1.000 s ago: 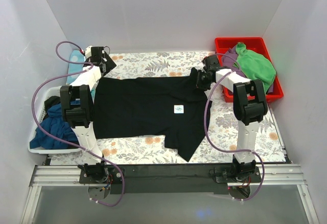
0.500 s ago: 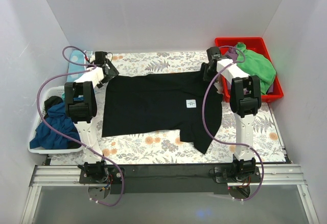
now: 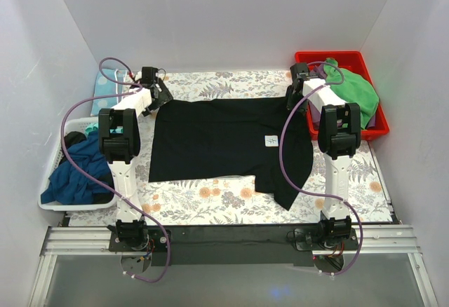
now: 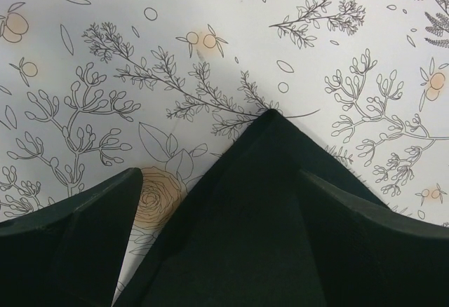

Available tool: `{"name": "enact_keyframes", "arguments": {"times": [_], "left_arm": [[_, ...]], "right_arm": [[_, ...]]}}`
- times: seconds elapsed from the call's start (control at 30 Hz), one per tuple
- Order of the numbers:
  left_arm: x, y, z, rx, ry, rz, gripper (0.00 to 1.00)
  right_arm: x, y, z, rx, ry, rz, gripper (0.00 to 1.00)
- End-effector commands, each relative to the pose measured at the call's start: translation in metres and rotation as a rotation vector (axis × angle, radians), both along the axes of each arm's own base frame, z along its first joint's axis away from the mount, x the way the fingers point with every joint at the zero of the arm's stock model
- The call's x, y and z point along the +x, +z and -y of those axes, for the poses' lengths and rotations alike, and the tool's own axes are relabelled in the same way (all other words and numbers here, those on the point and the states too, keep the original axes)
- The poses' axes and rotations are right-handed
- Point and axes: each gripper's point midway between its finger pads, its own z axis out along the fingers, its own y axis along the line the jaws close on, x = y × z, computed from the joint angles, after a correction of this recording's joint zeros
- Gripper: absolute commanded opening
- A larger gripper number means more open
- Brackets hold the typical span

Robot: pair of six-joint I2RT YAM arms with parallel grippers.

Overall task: Fold and stack the t-shirts
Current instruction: Fold the flattened tshirt in 1/3 of the way

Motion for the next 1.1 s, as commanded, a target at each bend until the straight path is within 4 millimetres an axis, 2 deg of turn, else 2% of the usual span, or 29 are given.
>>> {"name": "enact_keyframes", "arguments": {"times": [0.0, 0.2, 0.43, 0.47, 0.53, 0.57, 0.6, 0.73, 0.87, 0.97, 1.07], "left_arm": [[0.006, 0.046, 0.010, -0.019, -0.032, 0.080, 0.89], [0.013, 0.076, 0.019, 0.024, -0.049, 0.146, 0.90], [0.025, 0.114, 0.044, 0.043, -0.063, 0.242, 0.89], [0.026, 0.117, 0.046, 0.051, -0.062, 0.252, 0.86], [0.026, 0.120, 0.047, 0.081, -0.040, 0.261, 0.72], [0.025, 0.119, 0.047, 0.089, -0.035, 0.263, 0.68], [0.026, 0.118, 0.046, 0.096, -0.024, 0.261, 0.44], [0.024, 0.102, 0.043, 0.116, -0.019, 0.217, 0.28], [0.019, 0.078, 0.041, 0.135, -0.022, 0.160, 0.27], [0.015, 0.063, 0.038, 0.151, -0.009, 0.123, 0.32], [0.012, 0.039, 0.040, 0.147, -0.024, 0.072, 0.33]], "right_arm": [[-0.011, -0.010, 0.004, -0.011, 0.022, -0.068, 0.19], [-0.010, -0.007, -0.003, 0.009, 0.050, -0.064, 0.18], [-0.013, 0.005, -0.009, -0.005, 0.062, -0.033, 0.17], [-0.013, 0.007, -0.011, -0.003, 0.064, -0.028, 0.17], [-0.010, 0.013, -0.012, 0.004, 0.066, -0.013, 0.17], [-0.009, 0.015, -0.014, 0.007, 0.070, -0.007, 0.17], [-0.009, 0.016, -0.013, 0.004, 0.069, -0.005, 0.17], [-0.008, 0.019, -0.014, 0.009, 0.070, 0.003, 0.17], [-0.009, 0.020, -0.016, 0.018, 0.069, 0.003, 0.17], [-0.009, 0.022, -0.020, 0.031, 0.072, 0.007, 0.17], [-0.007, 0.025, -0.025, 0.039, 0.084, 0.013, 0.17]]}}
